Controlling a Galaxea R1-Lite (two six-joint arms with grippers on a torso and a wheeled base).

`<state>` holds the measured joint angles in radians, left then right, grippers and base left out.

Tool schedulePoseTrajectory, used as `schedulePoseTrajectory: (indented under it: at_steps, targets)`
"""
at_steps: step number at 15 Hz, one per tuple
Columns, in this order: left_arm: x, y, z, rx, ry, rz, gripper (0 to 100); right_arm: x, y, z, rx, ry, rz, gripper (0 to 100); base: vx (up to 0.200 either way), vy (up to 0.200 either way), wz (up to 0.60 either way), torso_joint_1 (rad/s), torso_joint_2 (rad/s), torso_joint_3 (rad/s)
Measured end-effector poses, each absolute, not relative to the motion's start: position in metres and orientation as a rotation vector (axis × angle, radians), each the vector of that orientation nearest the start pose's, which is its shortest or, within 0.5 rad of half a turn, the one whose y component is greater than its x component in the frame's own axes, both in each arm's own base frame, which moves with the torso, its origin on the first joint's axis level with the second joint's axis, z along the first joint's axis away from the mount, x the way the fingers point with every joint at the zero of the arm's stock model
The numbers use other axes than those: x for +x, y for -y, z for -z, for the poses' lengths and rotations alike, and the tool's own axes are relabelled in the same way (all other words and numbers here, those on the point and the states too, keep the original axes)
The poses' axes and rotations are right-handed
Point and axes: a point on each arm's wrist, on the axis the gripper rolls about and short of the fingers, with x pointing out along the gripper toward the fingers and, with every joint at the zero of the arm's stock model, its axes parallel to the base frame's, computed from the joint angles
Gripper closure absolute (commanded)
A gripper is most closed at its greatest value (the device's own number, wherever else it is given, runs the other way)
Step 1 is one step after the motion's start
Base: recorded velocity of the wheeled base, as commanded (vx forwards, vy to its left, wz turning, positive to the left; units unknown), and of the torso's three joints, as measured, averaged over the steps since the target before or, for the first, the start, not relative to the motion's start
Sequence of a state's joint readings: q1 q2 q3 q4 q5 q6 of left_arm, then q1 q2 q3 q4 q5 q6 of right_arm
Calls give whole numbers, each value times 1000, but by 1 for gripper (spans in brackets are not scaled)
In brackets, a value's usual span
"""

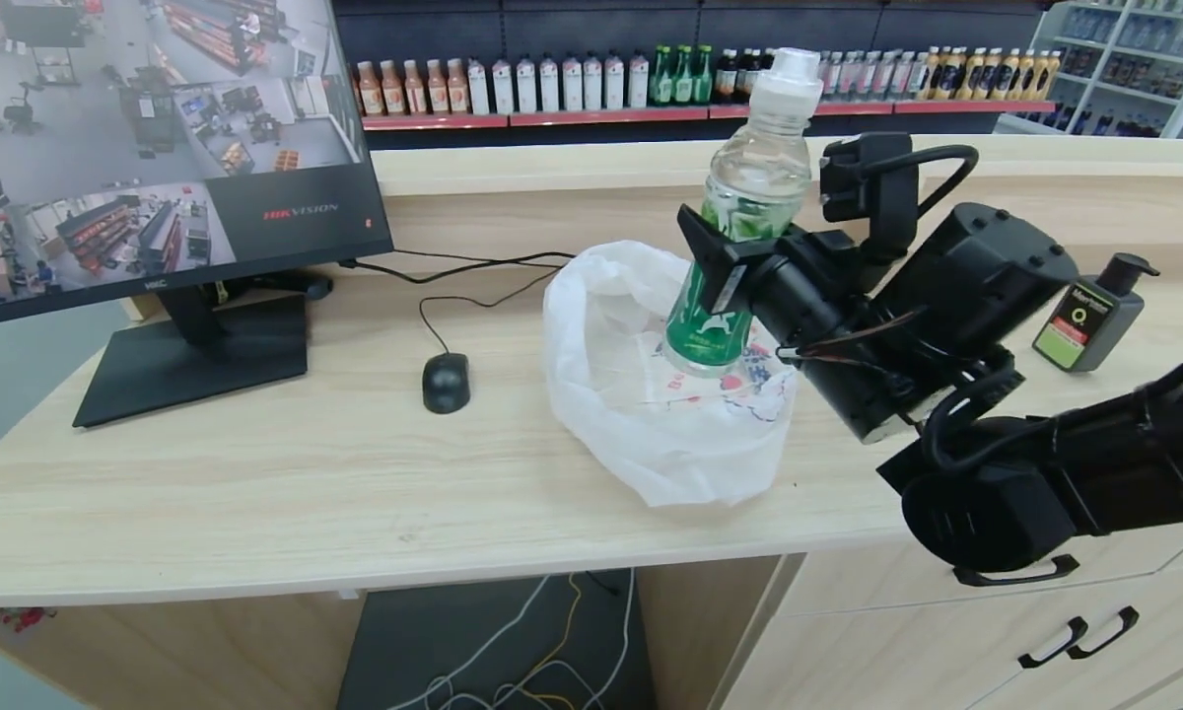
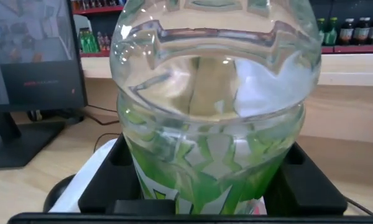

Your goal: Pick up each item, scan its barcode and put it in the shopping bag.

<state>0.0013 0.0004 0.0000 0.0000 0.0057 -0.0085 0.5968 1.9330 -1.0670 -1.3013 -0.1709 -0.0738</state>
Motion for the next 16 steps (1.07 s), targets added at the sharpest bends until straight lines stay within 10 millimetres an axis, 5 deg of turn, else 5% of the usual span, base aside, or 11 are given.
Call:
schedulePoseTrajectory:
  at_steps: [8, 16]
  targets:
    - [-23, 0, -75, -8, 0, -7, 0, 353, -226, -214, 81, 389, -390, 100, 0, 0, 0, 0, 0, 0]
    - [-23, 0, -75, -6, 0, -6, 0, 374, -214, -197, 88, 357, -352, 100, 0, 0, 0, 0, 0, 0]
